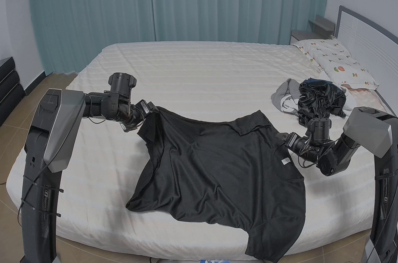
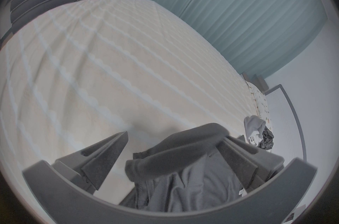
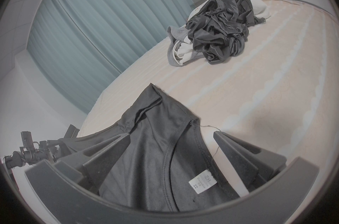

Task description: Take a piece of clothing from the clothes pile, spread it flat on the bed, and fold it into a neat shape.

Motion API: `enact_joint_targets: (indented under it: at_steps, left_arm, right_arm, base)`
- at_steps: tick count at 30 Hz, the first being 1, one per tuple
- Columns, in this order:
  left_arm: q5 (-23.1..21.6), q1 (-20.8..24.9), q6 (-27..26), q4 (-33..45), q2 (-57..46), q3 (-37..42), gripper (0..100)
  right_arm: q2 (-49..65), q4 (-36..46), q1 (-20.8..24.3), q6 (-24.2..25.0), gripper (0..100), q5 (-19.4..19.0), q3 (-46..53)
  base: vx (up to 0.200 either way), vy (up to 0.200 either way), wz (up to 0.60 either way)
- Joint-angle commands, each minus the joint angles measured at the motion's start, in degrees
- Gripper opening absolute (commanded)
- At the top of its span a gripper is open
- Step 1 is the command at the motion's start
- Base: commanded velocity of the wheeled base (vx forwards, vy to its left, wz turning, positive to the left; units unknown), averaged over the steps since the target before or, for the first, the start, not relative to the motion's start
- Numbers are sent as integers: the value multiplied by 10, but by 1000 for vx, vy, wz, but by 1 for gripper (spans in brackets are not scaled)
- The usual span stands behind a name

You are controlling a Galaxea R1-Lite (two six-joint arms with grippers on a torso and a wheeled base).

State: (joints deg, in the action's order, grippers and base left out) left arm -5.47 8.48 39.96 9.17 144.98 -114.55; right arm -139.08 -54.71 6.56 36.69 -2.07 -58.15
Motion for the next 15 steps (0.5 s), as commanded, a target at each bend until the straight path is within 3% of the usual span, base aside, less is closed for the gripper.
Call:
enact_joint_targets:
  at_steps: [1, 3, 6, 15]
  left_arm:
    - [27, -15, 27, -62, -2, 0, 100]
    - [38, -15, 73, -119, 1, 0, 100]
    - [34, -15, 97, -129, 5, 0, 100]
    - [1, -20, 129, -85, -5, 47, 100]
  right_arm:
    - [-5, 0, 0, 1, 100, 0, 8]
    - [-5, 0, -1, 1, 100, -2, 11]
    - [-5, 0, 0, 2, 100, -3, 19]
    - [-15, -10, -4, 1, 100, -3, -12]
  base:
    - [0, 0, 0]
    - [0, 0, 0]
    - [0, 0, 0]
    - [0, 0, 0]
